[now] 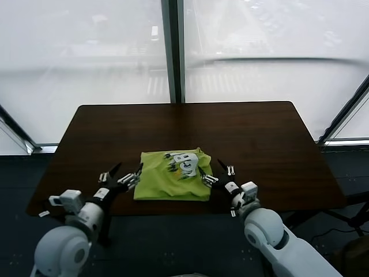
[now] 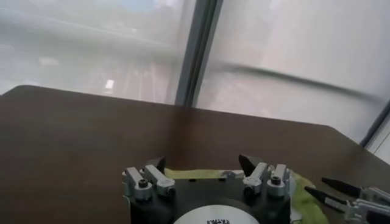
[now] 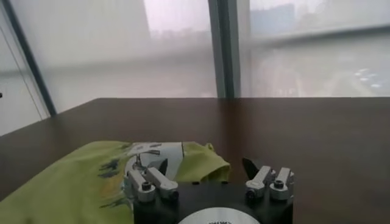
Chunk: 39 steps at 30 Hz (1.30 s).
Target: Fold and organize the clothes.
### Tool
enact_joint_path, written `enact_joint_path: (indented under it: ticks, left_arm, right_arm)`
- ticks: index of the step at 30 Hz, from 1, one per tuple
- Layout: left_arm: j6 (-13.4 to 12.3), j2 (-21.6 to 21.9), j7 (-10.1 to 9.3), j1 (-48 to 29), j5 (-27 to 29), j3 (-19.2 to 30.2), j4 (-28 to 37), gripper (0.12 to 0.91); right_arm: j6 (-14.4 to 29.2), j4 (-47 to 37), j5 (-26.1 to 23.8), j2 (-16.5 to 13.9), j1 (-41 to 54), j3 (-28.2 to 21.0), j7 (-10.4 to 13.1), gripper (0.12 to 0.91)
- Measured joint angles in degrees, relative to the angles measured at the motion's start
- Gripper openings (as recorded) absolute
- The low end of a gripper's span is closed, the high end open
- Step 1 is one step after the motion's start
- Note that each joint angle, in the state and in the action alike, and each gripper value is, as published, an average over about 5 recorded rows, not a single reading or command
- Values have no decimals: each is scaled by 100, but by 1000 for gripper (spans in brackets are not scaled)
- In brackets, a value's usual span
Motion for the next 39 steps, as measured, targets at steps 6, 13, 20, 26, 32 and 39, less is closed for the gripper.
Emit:
enact_joint_path:
  ticks: [6, 13, 20, 26, 32, 39]
  left_arm:
    - [-23, -48, 3, 99, 72, -35, -82, 907]
    - [-50, -71, 3, 237, 113, -118, -130, 907]
    - [-63, -83, 2, 323, 120, -160, -169, 907]
    - [-69, -103, -3, 343, 125, -176, -174, 907]
    - [-85, -135, -3, 322, 125, -184, -134, 907]
    - [-92, -201, -3, 235, 143, -133, -50, 907]
  right_arm:
    - [-493, -37, -64, 121, 90, -156, 226, 907]
    - [-813, -80, -182, 273, 109, -215, 288, 799]
    - [-935, -97, -270, 326, 81, -155, 242, 358]
    - [-1089, -70, -275, 187, 26, 63, 285, 160]
    - [-1367, -102, -384, -131, 5, 482, 487, 163]
    - [-1388, -292, -702, -509, 2, 1060, 525, 163]
